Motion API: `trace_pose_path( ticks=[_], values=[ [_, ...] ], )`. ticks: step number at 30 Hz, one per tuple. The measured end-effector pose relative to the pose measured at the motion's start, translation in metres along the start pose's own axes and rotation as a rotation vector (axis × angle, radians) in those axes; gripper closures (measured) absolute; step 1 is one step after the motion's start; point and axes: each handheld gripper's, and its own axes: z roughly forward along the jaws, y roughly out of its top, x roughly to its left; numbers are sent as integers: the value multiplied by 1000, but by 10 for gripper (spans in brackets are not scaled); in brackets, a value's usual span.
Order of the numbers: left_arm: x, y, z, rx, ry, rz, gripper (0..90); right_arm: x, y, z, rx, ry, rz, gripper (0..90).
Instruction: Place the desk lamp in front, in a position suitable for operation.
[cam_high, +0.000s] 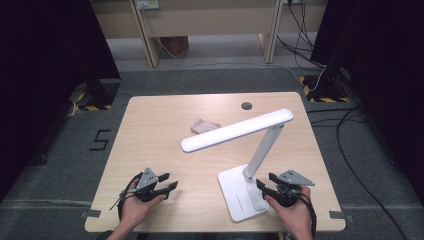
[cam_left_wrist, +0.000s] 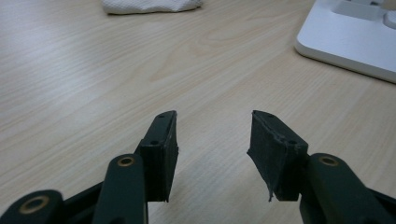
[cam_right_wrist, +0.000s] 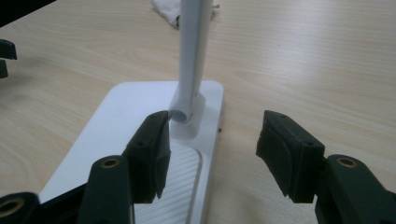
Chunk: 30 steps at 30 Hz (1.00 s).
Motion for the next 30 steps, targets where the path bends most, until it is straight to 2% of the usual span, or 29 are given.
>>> trace_pose_path(
  ticks=[5, 8, 10, 12, 19, 22, 24, 27, 30],
  values=[
    [-6, 2, 4, 20, -28, 19, 509, 5, -2, 3, 41, 29, 4, 474],
    [-12, 7, 8, 28, -53, 53, 520, 5, -2, 4, 68, 41, 5, 493],
    [-18, 11, 11, 36, -76, 77, 536, 7, -3, 4, 84, 67, 16, 493],
    [-25, 14, 15, 41, -98, 94, 549, 7, -3, 3, 94, 70, 0, 493],
    [-42, 25, 25, 53, -160, 114, 572, 11, -8, 0, 152, 76, 8, 485],
    [-47, 28, 31, 71, -185, 120, 572, 11, -8, 0, 144, 73, 12, 494],
    [-51, 30, 35, 76, -205, 125, 571, 11, -7, -1, 157, 70, 8, 500],
    [-57, 34, 41, 84, -225, 149, 572, 10, -9, -5, 177, 64, 8, 520],
    [-60, 38, 45, 90, -230, 176, 582, 5, -14, -12, 188, 72, 29, 540]
  ],
)
